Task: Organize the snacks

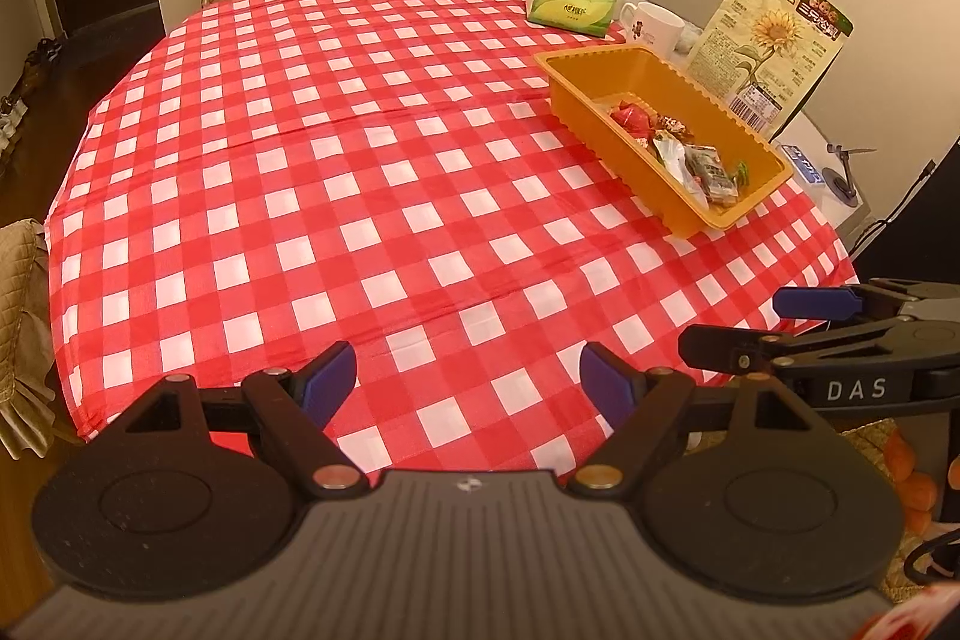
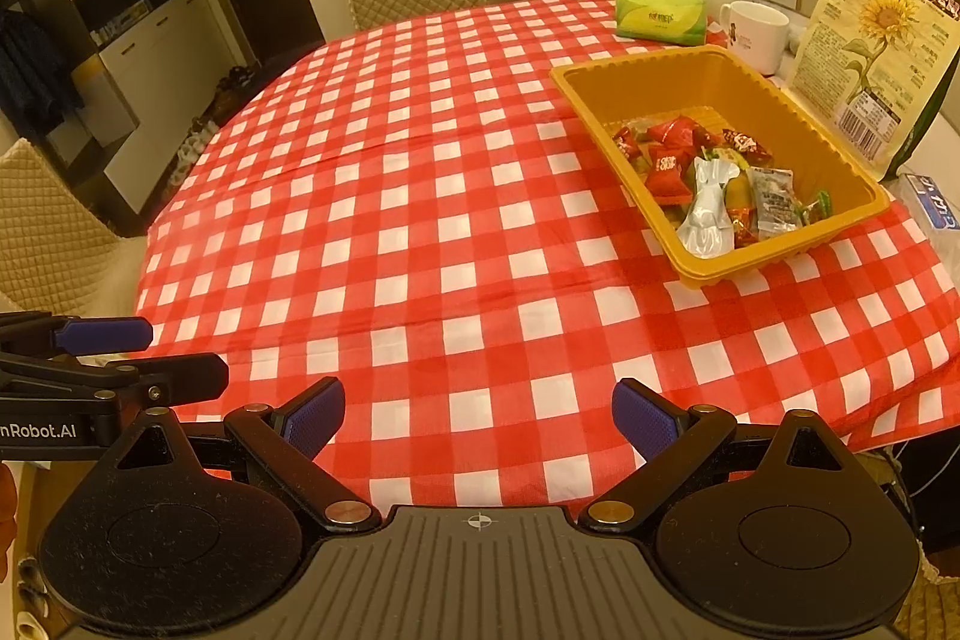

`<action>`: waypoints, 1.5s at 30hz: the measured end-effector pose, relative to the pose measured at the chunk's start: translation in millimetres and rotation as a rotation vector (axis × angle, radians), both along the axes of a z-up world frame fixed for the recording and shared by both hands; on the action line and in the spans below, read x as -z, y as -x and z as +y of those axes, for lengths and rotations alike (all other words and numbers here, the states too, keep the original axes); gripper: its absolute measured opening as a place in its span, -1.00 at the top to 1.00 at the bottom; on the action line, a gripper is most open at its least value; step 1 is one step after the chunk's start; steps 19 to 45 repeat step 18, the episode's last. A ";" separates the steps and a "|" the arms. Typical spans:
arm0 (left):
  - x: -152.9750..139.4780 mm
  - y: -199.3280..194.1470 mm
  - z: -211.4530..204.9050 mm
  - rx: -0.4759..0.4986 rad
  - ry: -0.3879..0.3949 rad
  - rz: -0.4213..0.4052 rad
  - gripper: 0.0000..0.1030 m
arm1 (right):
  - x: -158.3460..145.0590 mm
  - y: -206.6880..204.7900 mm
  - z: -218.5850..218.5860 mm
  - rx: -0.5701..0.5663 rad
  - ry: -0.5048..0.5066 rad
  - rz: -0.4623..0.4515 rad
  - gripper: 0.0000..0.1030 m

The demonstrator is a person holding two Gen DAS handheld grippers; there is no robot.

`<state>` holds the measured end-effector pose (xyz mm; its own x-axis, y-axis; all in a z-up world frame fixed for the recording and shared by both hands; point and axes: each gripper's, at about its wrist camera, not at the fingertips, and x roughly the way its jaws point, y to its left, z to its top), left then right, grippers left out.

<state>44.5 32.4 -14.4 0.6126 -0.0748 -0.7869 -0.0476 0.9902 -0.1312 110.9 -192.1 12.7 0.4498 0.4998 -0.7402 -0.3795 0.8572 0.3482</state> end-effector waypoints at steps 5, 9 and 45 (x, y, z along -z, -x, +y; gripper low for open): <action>1.8 -6.2 1.3 0.005 0.003 -0.004 -0.56 | 0.9 -3.9 0.4 0.004 0.002 -0.001 -0.85; 3.6 -11.6 -0.1 0.010 0.005 -0.005 -0.56 | 0.5 -4.2 -0.2 0.004 0.003 -0.001 -0.85; 3.2 -13.0 -3.1 0.016 0.010 -0.010 -0.56 | 0.2 -5.7 -1.1 0.005 0.003 0.000 -0.85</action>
